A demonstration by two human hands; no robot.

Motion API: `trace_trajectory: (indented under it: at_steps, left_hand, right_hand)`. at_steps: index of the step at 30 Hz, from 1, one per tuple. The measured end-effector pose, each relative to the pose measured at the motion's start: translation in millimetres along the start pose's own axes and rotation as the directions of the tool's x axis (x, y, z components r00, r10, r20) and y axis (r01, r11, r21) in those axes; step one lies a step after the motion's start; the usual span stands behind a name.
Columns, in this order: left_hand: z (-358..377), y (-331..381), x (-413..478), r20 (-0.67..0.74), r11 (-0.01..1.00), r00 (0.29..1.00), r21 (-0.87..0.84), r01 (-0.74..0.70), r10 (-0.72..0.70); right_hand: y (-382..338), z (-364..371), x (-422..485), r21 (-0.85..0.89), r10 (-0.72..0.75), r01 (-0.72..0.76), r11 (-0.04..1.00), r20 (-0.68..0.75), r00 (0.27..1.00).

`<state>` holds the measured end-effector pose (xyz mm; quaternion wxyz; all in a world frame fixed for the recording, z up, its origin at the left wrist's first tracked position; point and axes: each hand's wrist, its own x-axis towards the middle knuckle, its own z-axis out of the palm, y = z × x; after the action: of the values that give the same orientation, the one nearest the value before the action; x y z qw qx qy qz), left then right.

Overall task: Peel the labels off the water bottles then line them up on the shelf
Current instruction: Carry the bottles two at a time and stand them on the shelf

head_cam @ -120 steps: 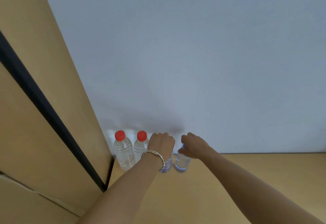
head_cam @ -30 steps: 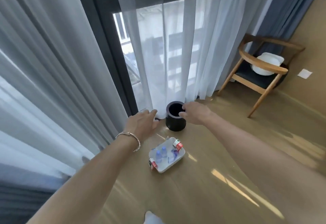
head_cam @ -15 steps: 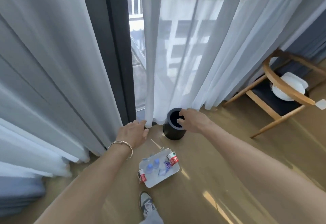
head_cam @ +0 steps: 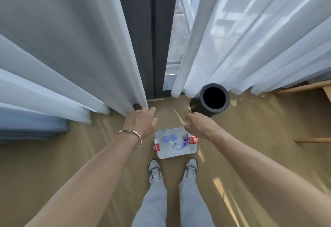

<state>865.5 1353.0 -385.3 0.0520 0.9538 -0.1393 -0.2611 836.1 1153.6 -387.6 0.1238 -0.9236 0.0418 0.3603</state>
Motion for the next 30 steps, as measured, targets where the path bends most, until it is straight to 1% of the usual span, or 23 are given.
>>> trace_trajectory:
  at_steps: [4,7,11,16,21,25,30]
  left_hand:
    - [59,13,32,0.085,0.995,0.994,-0.064,0.072,-0.066]
    - [110,17,57,0.148,0.989,0.984,-0.100,0.113,-0.097]
    - [178,13,93,0.177,0.986,0.977,-0.093,0.141,-0.123]
    - [262,5,139,0.227,0.985,0.965,-0.085,0.152,-0.129]
    - [341,-3,180,0.217,0.991,0.971,-0.059,0.118,-0.103]
    - [398,-9,200,0.214,0.994,0.975,-0.076,0.081,-0.063]
    - [457,-9,219,0.275,0.993,0.961,-0.098,0.067,-0.038]
  right_hand:
    - [31,42,50,-0.031,0.000,0.003,1.000,0.089,0.996]
    - [57,87,91,-0.048,-0.007,0.014,0.999,0.142,0.990]
    - [89,158,142,-0.063,-0.038,0.050,0.997,0.188,0.981]
    - [115,232,198,-0.045,-0.039,0.051,0.998,0.229,0.973]
    - [121,283,266,-0.026,-0.074,0.081,0.996,0.198,0.977]
    - [118,323,307,-0.046,-0.111,0.121,0.992,0.184,0.977]
    - [127,370,331,-0.112,-0.145,0.169,0.979,0.199,0.969]
